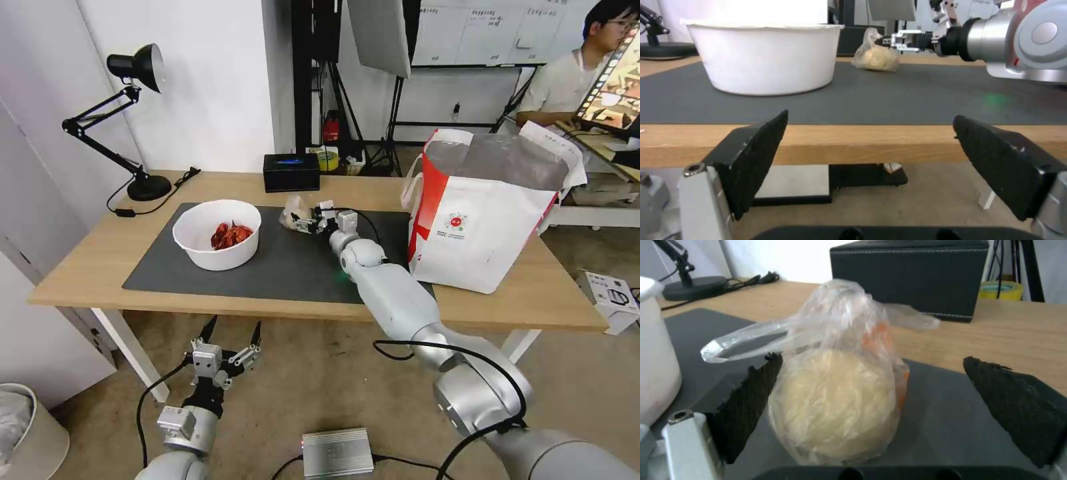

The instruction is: Pick up the trash from the table and place it into the takeout bag.

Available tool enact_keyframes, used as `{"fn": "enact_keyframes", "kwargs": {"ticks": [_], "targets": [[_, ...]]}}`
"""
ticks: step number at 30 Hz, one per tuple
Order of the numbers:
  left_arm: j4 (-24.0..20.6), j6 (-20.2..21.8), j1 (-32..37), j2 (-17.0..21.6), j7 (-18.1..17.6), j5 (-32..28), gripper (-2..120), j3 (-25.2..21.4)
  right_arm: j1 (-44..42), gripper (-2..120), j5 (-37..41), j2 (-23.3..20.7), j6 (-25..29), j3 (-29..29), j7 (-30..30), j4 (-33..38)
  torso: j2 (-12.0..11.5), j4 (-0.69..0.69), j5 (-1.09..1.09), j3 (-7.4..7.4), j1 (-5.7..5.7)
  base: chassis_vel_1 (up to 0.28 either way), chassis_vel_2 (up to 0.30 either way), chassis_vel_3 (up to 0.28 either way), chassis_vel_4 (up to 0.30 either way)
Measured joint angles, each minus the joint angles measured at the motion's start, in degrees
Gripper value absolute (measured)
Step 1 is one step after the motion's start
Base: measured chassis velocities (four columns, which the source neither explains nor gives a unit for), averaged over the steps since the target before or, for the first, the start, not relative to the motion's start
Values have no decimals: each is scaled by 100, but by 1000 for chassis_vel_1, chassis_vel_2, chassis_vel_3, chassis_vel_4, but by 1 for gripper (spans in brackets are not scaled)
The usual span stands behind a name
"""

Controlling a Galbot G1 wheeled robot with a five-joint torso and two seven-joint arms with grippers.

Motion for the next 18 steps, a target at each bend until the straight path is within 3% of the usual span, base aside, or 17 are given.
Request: {"fn": "enact_keyframes", "kwargs": {"ticks": [12, 16, 18], "targets": [[8, 4, -11, -1, 0, 2, 100, -4, -27, 100, 58, 2, -35, -34, -50, -55, 0, 0, 0, 0, 0, 0, 0, 0, 0], [8, 4, -5, -9, -1, 2, 100, -8, -26, 89, 160, 2, -108, -40, -52, -71, 0, 0, 0, 0, 0, 0, 0, 0, 0], [6, 4, 1, -14, 0, 2, 100, -10, -23, 78, 178, 2, -111, -40, -98, -84, 0, 0, 0, 0, 0, 0, 0, 0, 0]]}}
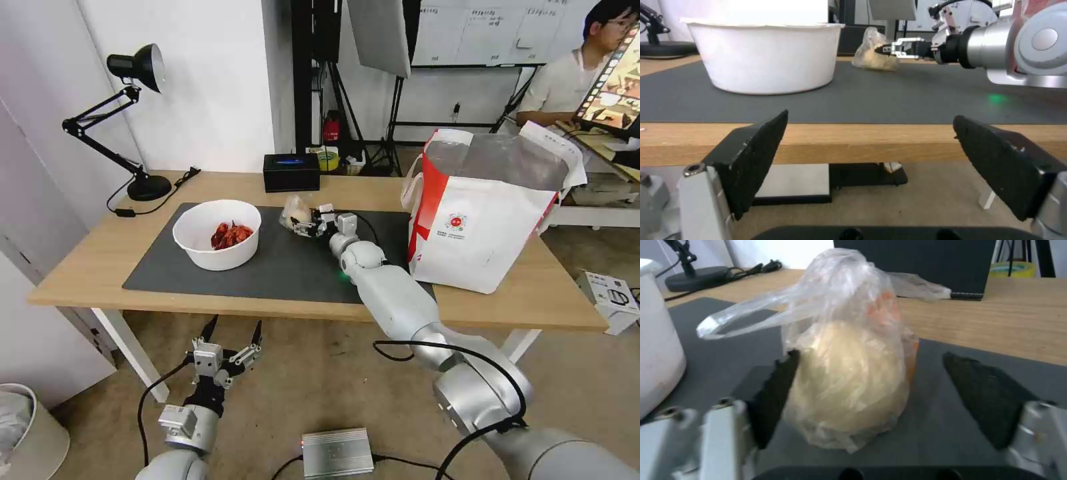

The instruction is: Pick up the trash from the table and place it into the takeout bag.

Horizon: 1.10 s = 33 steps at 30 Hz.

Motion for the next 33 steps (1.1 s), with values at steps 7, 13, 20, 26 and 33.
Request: {"fn": "enact_keyframes", "kwargs": {"ticks": [7, 13, 20, 26, 33], "targets": [[-28, 0, 21, -14, -1, 0, 100, 0, 2, 53, 23, 0, -14, 8, -1, 0, 0, 0, 0, 0, 0, 0, 0, 0, 0], [-39, -5, 37, -27, -1, 2, 100, -21, -18, 32, 141, 1, -41, 22, 24, 4, 0, 0, 0, 0, 0, 0, 0, 0, 0], [-41, -19, 50, -66, -2, 12, 100, -16, -23, 10, 176, 1, -49, 32, 44, -21, 0, 0, 0, 0, 0, 0, 0, 0, 0], [-43, -21, 52, -88, 0, 27, 100, -16, -62, 0, 183, -1, -52, 40, 48, -14, 0, 0, 0, 0, 0, 0, 0, 0, 0], [-44, -23, 51, -98, 1, 30, 100, -37, -151, 0, 175, -7, -47, 40, 89, 161, 0, 0, 0, 0, 0, 0, 0, 0, 0]]}}
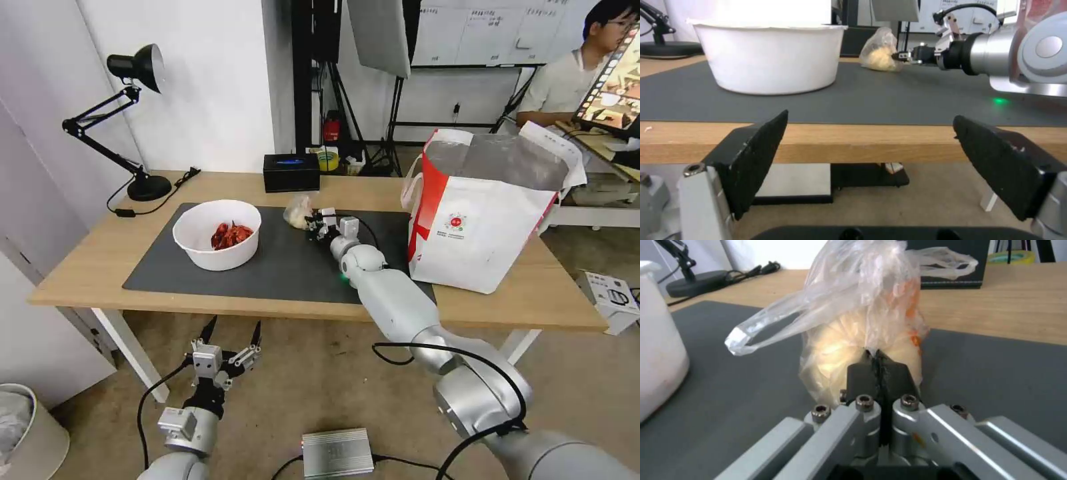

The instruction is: Pick up the trash from the table and place it into the takeout bag.

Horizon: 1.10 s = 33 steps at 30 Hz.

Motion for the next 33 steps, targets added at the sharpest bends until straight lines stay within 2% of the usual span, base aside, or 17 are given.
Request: {"fn": "enact_keyframes", "kwargs": {"ticks": [17, 26, 28, 29, 30, 33], "targets": [[-69, -12, 28, 16, 3, -36, 100, -93, -215, 0, -223, -106, -5, -143, 247, 956, 0, 1, 0, 0, 0, 0, 0, 0, 0], [-48, -41, 33, 39, 8, -59, 100, -110, -432, 0, -193, -603, -90, -391, 469, 1855, 0, 1, 1, 0, 0, 0, 0, 0, 0], [-48, -41, 33, 39, 8, -59, 100, -110, -432, 0, -193, -603, -90, -391, 469, 1855, 0, 1, 1, 0, 0, 0, 0, 0, 0], [-28, -52, 17, 45, 11, -61, 100, -80, -554, 0, -137, -910, -134, -485, 566, 2330, 0, 0, 1, 0, 0, 0, 0, 0, 0], [-15, -53, 9, 53, 11, -62, 100, -70, -606, 0, -135, -1033, -137, -505, 607, 2518, 0, 0, 1, 0, 0, 0, 0, 0, 0], [7, -64, -6, 68, 12, -62, 100, -52, -688, 0, -128, -1218, -138, -526, 653, 2812, 0, 1, 1, 0, 0, 0, 0, 0, 0]]}}
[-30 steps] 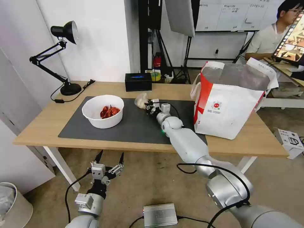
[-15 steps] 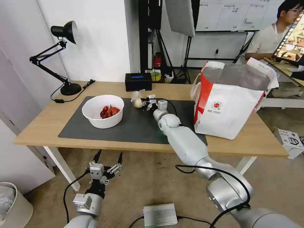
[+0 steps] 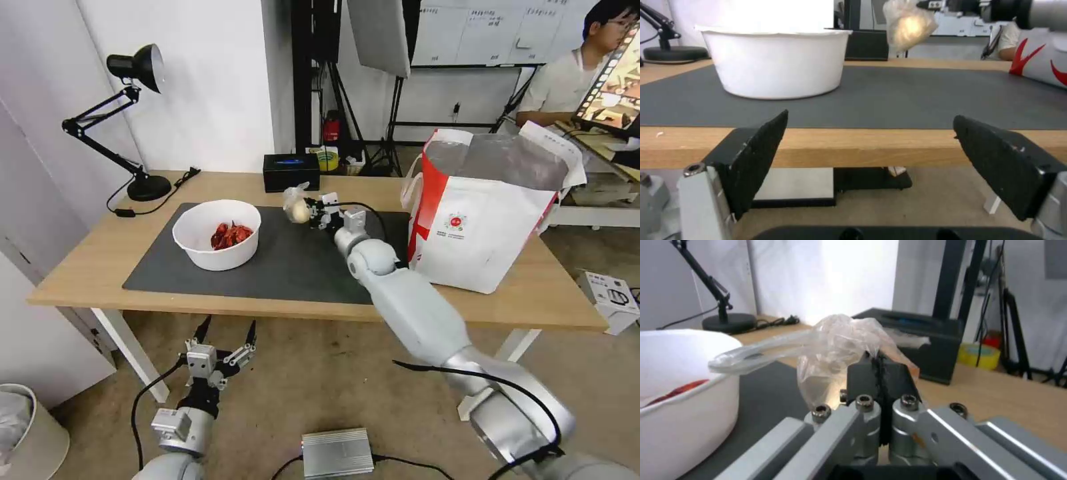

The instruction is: Pick up the trash from the table and place it into the takeout bag.

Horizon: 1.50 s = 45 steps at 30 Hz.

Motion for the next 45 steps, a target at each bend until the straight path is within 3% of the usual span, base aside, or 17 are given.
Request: {"fn": "enact_keyframes", "kwargs": {"ticks": [19, 33, 45], "targets": [[91, -77, 13, 49, 11, -13, 100, -34, -717, 0, -108, -924, 141, 284, 185, 1967, 0, 0, -1, 0, 0, 0, 0, 0, 0], [205, -93, -84, 73, 15, 12, 100, 107, -1955, 0, -387, -1533, 579, 1273, 151, 3548, 0, -1, 0, 0, 0, 0, 0, 0, 0], [310, -93, -97, 76, 20, 87, 100, 207, -2712, 0, -305, -1980, 928, 2283, -48, 4341, 0, -1, 0, 0, 0, 0, 0, 0, 0]]}}
